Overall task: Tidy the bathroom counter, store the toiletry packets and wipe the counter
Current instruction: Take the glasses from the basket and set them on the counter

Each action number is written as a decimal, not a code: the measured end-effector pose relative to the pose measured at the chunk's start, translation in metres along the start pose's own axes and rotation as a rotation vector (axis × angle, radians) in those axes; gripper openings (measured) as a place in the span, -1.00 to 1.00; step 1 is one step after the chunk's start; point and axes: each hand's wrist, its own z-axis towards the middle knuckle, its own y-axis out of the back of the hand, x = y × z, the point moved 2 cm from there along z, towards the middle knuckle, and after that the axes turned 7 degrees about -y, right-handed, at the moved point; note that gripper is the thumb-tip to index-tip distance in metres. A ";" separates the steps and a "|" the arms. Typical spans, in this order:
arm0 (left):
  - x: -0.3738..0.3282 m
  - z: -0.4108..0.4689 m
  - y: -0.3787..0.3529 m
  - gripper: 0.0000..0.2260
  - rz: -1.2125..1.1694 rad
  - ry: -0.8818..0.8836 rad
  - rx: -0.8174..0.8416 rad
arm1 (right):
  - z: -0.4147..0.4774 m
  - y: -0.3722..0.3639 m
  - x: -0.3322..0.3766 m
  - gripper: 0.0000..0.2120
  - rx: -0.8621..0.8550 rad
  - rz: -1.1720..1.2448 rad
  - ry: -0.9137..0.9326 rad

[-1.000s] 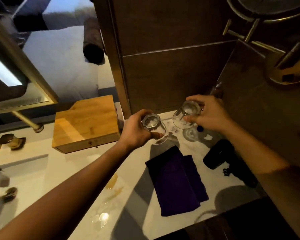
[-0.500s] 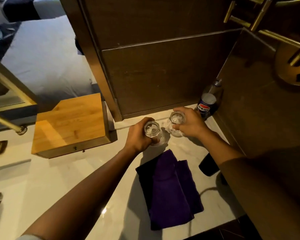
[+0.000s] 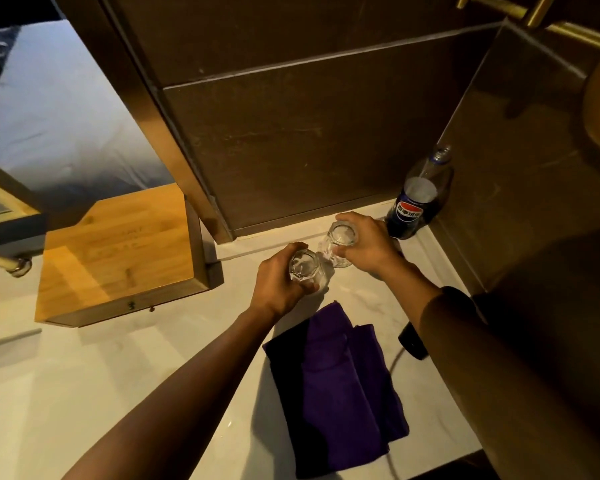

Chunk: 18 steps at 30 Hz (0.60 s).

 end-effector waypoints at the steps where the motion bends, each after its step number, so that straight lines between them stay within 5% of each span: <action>1: 0.000 -0.001 -0.002 -0.35 0.004 -0.005 0.002 | 0.001 0.000 0.000 -0.37 0.001 -0.001 0.001; 18: 0.000 0.006 0.000 -0.36 0.056 -0.023 0.072 | 0.008 -0.008 0.004 -0.31 0.015 -0.093 -0.030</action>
